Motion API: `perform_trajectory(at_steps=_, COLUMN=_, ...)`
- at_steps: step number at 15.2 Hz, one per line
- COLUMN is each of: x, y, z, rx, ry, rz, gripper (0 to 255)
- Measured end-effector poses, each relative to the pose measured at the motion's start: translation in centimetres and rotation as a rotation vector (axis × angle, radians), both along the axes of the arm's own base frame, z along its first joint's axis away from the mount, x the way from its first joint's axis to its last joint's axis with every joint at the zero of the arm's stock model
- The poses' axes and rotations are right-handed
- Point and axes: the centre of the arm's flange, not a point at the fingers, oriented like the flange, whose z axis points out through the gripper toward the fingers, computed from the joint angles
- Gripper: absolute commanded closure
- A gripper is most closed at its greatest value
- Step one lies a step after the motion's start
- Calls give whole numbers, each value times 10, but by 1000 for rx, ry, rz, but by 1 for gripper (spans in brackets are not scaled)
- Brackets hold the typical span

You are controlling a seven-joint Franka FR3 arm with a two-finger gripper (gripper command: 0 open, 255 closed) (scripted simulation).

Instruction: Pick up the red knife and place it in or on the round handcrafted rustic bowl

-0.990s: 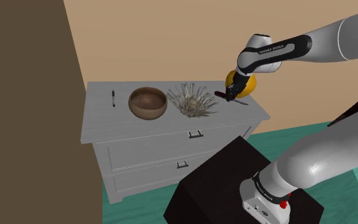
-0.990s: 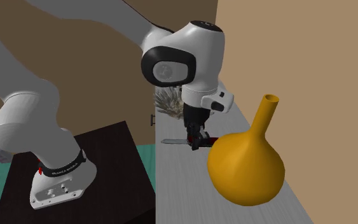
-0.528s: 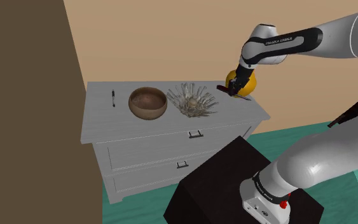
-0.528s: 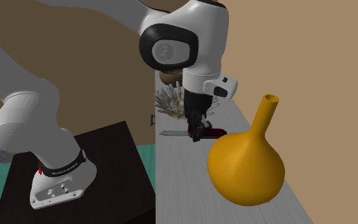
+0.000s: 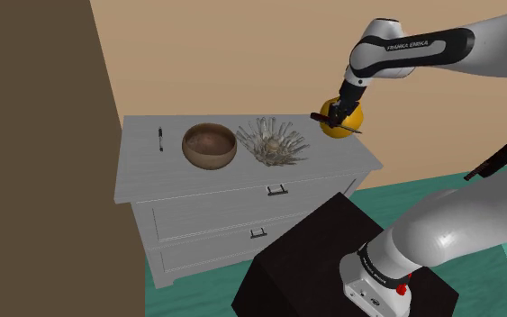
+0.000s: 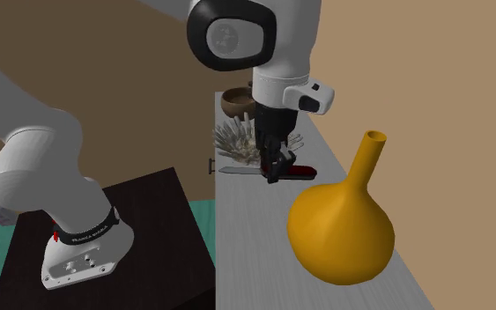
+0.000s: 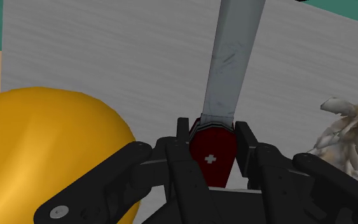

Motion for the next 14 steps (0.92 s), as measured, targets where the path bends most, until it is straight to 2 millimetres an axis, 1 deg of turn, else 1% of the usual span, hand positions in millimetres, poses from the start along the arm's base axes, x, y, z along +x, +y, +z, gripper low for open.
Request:
perform_trajectory(at_steps=5, x=1, y=0, z=28, rx=0, ry=0, rz=0, gripper=255)
perform_trajectory(at_steps=9, x=1, y=0, z=46, rx=0, ry=0, rz=0, gripper=255)
perform_trajectory(at_steps=11, x=7, y=15, z=50, rx=0, ry=0, rz=0, gripper=255)
perform_trajectory(at_steps=14, x=16, y=50, z=53, rx=0, ry=0, rz=1, gripper=255)
